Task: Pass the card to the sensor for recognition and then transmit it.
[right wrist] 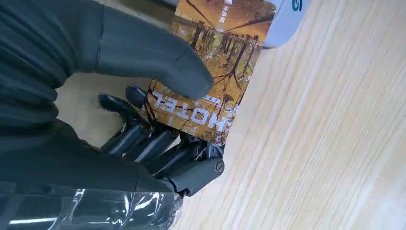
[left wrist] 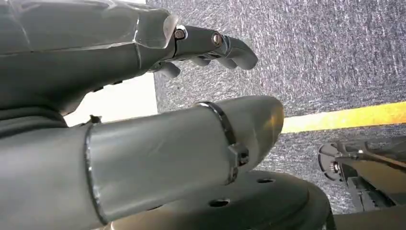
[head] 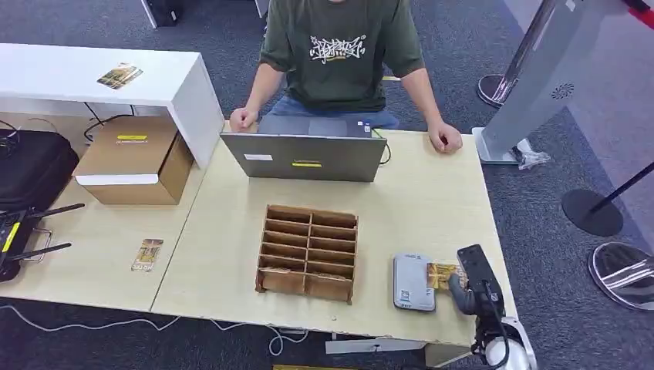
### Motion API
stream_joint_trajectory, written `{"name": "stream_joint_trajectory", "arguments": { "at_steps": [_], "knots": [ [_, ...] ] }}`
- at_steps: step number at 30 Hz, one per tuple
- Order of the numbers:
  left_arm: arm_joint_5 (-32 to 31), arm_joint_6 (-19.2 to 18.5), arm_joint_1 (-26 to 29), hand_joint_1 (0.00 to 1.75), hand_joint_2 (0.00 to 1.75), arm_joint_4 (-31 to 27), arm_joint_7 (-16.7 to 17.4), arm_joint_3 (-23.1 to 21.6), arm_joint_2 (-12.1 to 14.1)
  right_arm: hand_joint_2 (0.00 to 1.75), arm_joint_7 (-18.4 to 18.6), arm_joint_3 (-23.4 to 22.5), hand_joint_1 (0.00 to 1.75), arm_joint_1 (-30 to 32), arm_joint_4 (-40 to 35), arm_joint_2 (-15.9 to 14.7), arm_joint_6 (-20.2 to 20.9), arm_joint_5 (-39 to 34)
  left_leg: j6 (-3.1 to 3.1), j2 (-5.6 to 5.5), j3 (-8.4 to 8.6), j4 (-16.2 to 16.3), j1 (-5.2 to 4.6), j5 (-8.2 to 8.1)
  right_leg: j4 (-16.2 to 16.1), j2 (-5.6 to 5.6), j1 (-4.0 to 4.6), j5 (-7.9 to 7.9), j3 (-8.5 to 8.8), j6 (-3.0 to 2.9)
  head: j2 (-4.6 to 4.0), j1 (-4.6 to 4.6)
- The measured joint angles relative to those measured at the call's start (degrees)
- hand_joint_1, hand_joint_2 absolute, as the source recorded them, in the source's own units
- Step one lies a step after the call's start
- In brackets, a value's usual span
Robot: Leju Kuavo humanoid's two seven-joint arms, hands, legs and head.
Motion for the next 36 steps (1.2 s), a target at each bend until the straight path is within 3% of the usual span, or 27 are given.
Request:
{"name": "stream_joint_trajectory", "arguments": {
  "at_steps": [7, 17, 28, 36],
  "knots": [
    [-0.17, 0.11, -0.01, 0.0, 0.0, 0.0, 0.0, 0.0, 0.0, 1.75, -4.96, -0.59, 1.75, 1.74, -4.57, 2.14, -3.06, 1.95, 0.0, 0.01, -0.04, 0.0, 0.0, 0.0, 0.01, 0.01, 0.0, 0.0, -0.06, -0.01, 0.0, 0.0],
    [-0.33, -0.37, -0.05, 0.0, 0.0, 0.0, 0.15, 0.18, 0.02, 1.75, -9.17, -1.42, 1.75, 1.77, -9.94, 5.77, -7.23, -0.22, 0.0, 0.01, -0.06, 0.0, 0.0, 0.0, 0.01, 0.01, 0.0, -0.01, -0.07, -0.01, 0.0, 0.0],
    [-1.14, -0.55, -0.11, 0.0, 0.0, 0.0, 0.63, 0.31, 0.2, 1.75, -13.14, -2.64, 1.75, 3.21, -14.49, 7.08, -9.22, -4.13, 0.0, 0.01, -0.07, 0.0, 0.0, 0.0, 0.01, 0.01, 0.0, -0.01, -0.1, -0.01, 0.0, 0.0],
    [-1.11, -0.61, -0.12, 0.0, 0.0, 0.0, 0.63, 1.01, 0.26, 1.75, -18.73, -2.84, 1.75, 4.18, -16.89, 7.17, -13.61, -8.24, 0.0, 0.01, -0.07, 0.0, 0.0, 0.0, 0.01, 0.01, 0.0, -0.01, -0.1, -0.01, 0.0, 0.0]
  ]
}}
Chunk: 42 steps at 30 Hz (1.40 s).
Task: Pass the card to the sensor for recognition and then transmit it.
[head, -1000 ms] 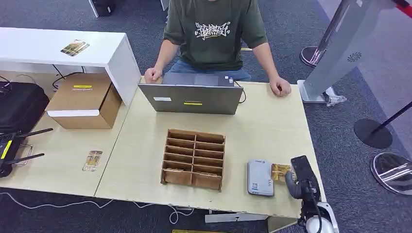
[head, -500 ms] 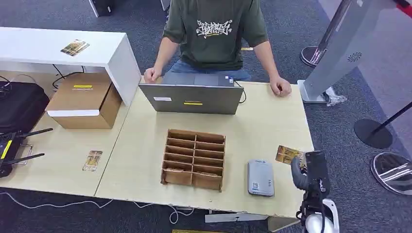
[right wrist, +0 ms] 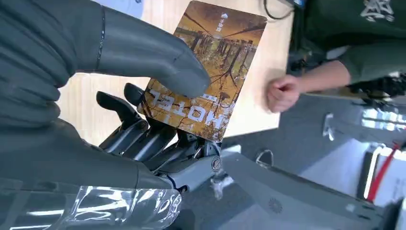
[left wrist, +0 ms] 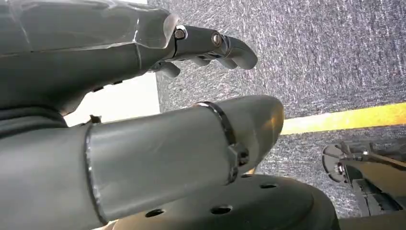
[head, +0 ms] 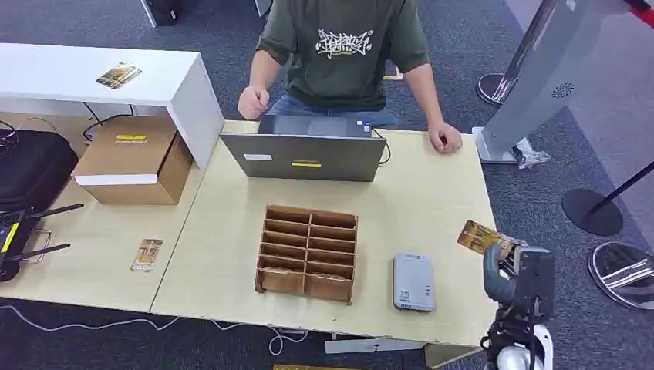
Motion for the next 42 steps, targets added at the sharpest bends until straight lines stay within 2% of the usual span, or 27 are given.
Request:
{"name": "stream_joint_trajectory", "arguments": {
  "at_steps": [9, 25, 29, 34, 42],
  "knots": [
    [0.57, 0.13, -0.05, 0.0, 0.0, 0.0, -0.02, 1.03, 0.02, 1.75, -1.84, 0.0, 1.75, -0.06, -1.09, 0.02, -2.54, -2.32, 0.0, 0.0, -0.01, 0.0, 0.0, 0.0, 0.0, 0.0, 0.0, 0.0, 0.0, 0.0, 0.0, 0.0],
    [0.35, 0.37, -0.04, 0.0, 0.0, 0.0, -0.13, 2.34, -0.13, 1.75, -2.89, -1.2, 1.75, -1.42, -1.86, 1.27, -8.35, 1.97, 0.0, 0.0, -0.02, 0.0, 0.0, 0.0, 0.0, -0.01, 0.0, 0.0, -0.01, 0.0, 0.0, 0.0],
    [-0.04, 0.44, -0.05, 0.0, 0.0, 0.0, -0.5, 2.34, -0.13, 1.75, -4.16, -1.88, 1.75, -1.22, -2.49, 1.35, -12.35, 6.59, 0.0, 0.0, -0.01, 0.0, 0.0, 0.0, 0.0, 0.0, 0.0, 0.0, 0.0, 0.0, 0.0, 0.02],
    [-0.79, 0.63, -0.04, 0.0, 0.0, 0.0, -0.63, 2.34, -0.31, 1.75, -3.63, -1.95, 1.75, -0.85, -3.19, 1.59, -17.85, 17.23, 0.0, 0.0, -0.01, 0.0, 0.0, 0.0, 0.0, -0.01, 0.0, 0.0, -0.01, 0.0, 0.0, 0.0],
    [-2.23, 0.24, -0.03, 0.0, 0.0, 0.0, -0.66, 2.34, -0.39, 1.75, -1.47, -2.69, 1.75, 0.0, -4.88, 2.6, -21.86, 30.37, 0.0, 0.0, -0.02, 0.0, 0.0, 0.0, 0.0, 0.0, 0.0, 0.0, -0.01, 0.0, 0.0, 0.0]
  ]
}}
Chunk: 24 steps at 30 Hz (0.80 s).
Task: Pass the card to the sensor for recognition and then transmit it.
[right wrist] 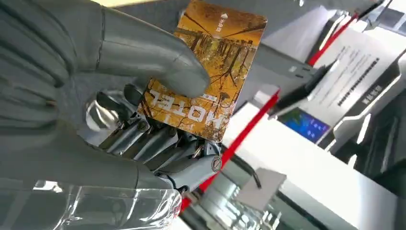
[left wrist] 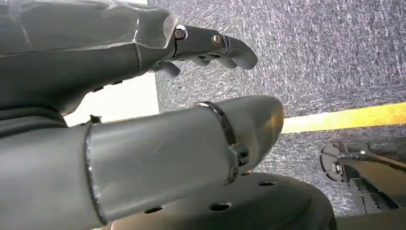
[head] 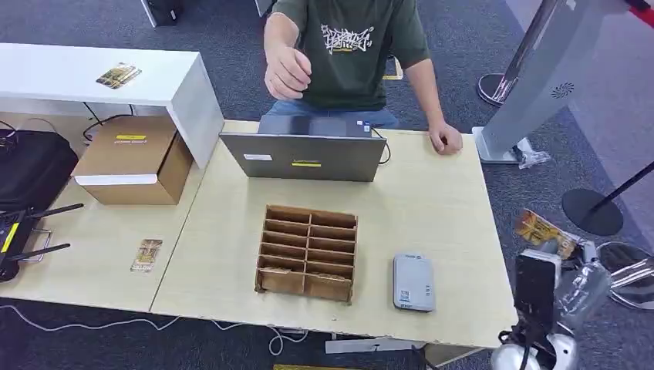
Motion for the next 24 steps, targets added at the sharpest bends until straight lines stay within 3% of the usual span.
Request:
{"name": "stream_joint_trajectory", "arguments": {
  "at_steps": [4, 11, 17, 24],
  "knots": [
    [-0.79, -0.02, 0.0, 0.0, 0.0, 0.0, -0.37, 0.0, -0.02, 1.75, 1.05, -0.2, 1.75, 0.3, -0.72, 0.5, -3.82, 13.23, 0.0, 0.0, 0.0, 0.0, 0.0, 0.0, 0.0, 0.0, 0.0, 0.0, 0.0, 0.0, 0.0, 0.0],
    [-1.84, -0.53, -0.03, 0.0, 0.0, 0.0, -0.81, 0.0, -0.02, 1.75, 4.42, 0.33, 1.75, -0.34, -1.31, 2.16, -4.28, 40.41, 0.0, 0.0, 0.0, 0.0, 0.01, 0.01, 0.02, 0.0, 0.01, 0.0, 0.03, 0.0, 0.0, 0.02],
    [-2.25, -0.77, -0.12, 0.0, 0.0, 0.0, -1.01, 0.0, 0.0, 1.75, 8.79, 4.97, 1.75, -3.57, -0.06, 2.01, -4.3, 43.4, 0.0, 0.02, 0.0, 0.0, 0.01, 0.02, 0.03, 0.01, 0.0, 0.01, 0.03, 0.0, 0.0, 0.0],
    [-2.67, -1.01, -0.27, 0.0, 0.0, 0.0, -1.16, 0.0, 0.0, 1.75, 7.98, 11.46, 1.75, -10.5, 5.6, 0.24, -4.3, 40.79, 0.0, 0.05, 0.01, 0.0, 0.0, 0.03, 0.04, 0.03, 0.0, 0.02, 0.04, 0.0, 0.0, 0.0]
  ]
}}
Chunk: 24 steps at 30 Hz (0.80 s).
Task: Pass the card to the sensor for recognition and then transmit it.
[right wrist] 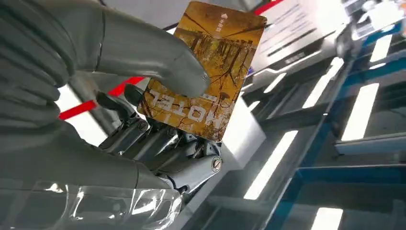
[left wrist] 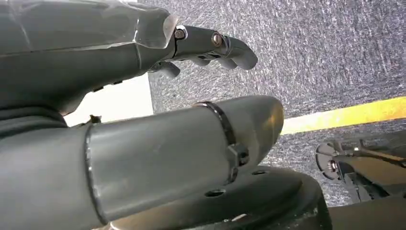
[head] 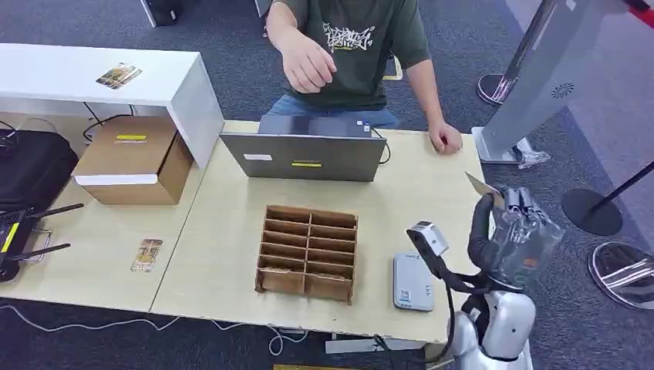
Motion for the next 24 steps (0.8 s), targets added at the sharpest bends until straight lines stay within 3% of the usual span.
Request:
{"name": "stream_joint_trajectory", "arguments": {
  "at_steps": [14, 24],
  "knots": [
    [-1.66, -1.36, -1.28, 0.0, 0.0, 0.0, 0.85, 0.0, 0.0, 1.75, -1.44, 10.64, 1.75, -18.83, 18.47, -0.39, 0.0, -2.34, -0.05, 0.06, -0.01, 0.0, 0.01, 0.04, 0.05, 0.06, 0.0, 0.06, -0.04, -0.03, 0.0, 0.0],
    [-3.45, -2.12, -2.3, 0.0, 0.0, 0.0, 1.42, -0.02, -0.02, 1.75, 2.43, 15.58, 1.75, -32.62, 32.96, 1.4, 0.0, -1.09, -0.05, 0.05, -0.01, 0.0, 0.01, 0.08, 0.06, 0.06, 0.01, 0.08, -0.04, -0.04, 0.0, 0.02]
  ]
}}
